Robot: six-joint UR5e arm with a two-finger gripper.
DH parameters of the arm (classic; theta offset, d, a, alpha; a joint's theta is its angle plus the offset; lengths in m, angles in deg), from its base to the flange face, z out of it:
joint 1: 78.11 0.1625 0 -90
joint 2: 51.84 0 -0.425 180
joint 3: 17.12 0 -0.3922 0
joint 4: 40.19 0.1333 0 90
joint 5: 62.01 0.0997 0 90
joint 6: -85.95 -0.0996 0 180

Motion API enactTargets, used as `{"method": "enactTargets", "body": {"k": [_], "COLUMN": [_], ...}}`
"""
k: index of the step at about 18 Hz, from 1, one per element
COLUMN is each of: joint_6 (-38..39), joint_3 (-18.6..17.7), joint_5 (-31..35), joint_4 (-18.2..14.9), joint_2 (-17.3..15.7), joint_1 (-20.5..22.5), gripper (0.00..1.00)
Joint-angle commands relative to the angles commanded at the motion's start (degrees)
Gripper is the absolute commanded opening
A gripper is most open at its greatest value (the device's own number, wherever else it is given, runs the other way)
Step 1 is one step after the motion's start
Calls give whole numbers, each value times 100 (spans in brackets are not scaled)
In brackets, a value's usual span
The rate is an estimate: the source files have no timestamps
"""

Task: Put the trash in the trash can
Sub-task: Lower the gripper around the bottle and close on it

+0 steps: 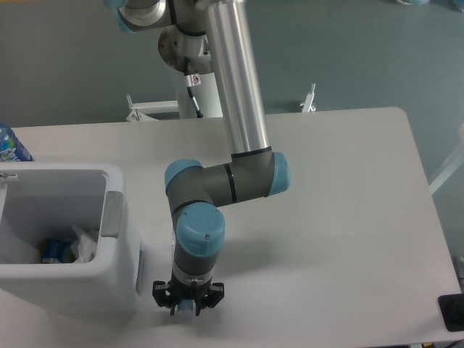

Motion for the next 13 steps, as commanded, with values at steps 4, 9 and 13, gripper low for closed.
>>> {"method": "enactTargets", "body": {"k": [4, 9, 13], "joint_6": [-26, -53, -114], "joint_3": [0, -18, 26], "joint_5": [44, 88, 79], "joint_4": [0, 0, 0], "joint_2": [-9, -62, -167], "joint_1": [0, 9, 26], "gripper": [26, 17, 13]}}
